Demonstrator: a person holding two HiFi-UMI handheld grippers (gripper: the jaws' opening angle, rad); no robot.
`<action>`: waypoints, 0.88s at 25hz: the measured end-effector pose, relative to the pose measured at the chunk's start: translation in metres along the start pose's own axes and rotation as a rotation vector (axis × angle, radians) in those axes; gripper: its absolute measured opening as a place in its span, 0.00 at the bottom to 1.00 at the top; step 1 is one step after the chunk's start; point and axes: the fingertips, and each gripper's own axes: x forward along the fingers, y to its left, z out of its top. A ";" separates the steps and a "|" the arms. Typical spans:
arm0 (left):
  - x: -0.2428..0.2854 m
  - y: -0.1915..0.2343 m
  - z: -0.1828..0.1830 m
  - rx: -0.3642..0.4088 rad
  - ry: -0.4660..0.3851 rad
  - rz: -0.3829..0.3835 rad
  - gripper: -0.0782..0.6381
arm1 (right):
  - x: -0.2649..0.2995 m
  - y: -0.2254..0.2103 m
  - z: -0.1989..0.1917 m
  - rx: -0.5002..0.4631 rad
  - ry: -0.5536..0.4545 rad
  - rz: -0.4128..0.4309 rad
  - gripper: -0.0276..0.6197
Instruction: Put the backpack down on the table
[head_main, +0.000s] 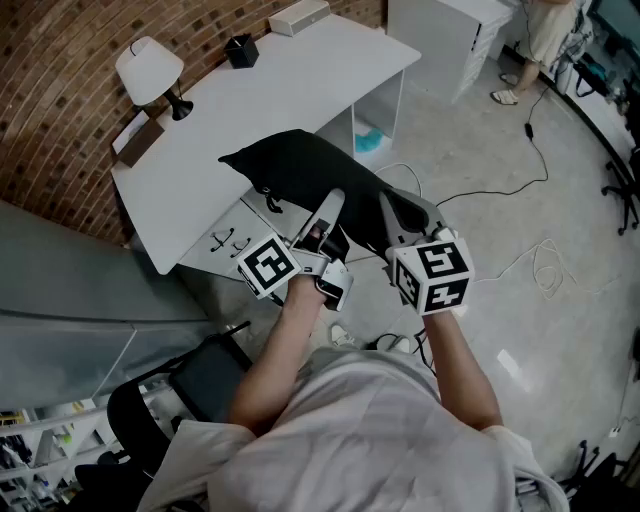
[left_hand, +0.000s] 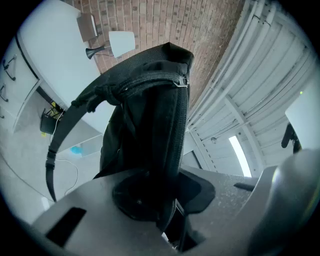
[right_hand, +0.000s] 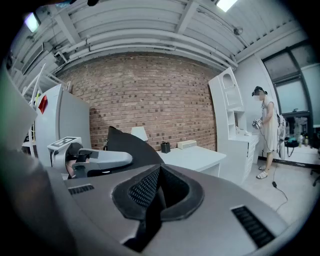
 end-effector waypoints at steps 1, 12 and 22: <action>-0.003 0.000 0.002 0.002 0.003 -0.003 0.22 | 0.001 0.004 0.000 -0.002 0.001 -0.001 0.05; -0.030 0.011 0.042 -0.017 0.035 -0.013 0.22 | 0.026 0.051 0.005 -0.020 0.006 -0.033 0.05; -0.035 0.021 0.076 -0.004 -0.002 -0.010 0.22 | 0.051 0.064 0.012 -0.037 0.009 -0.015 0.05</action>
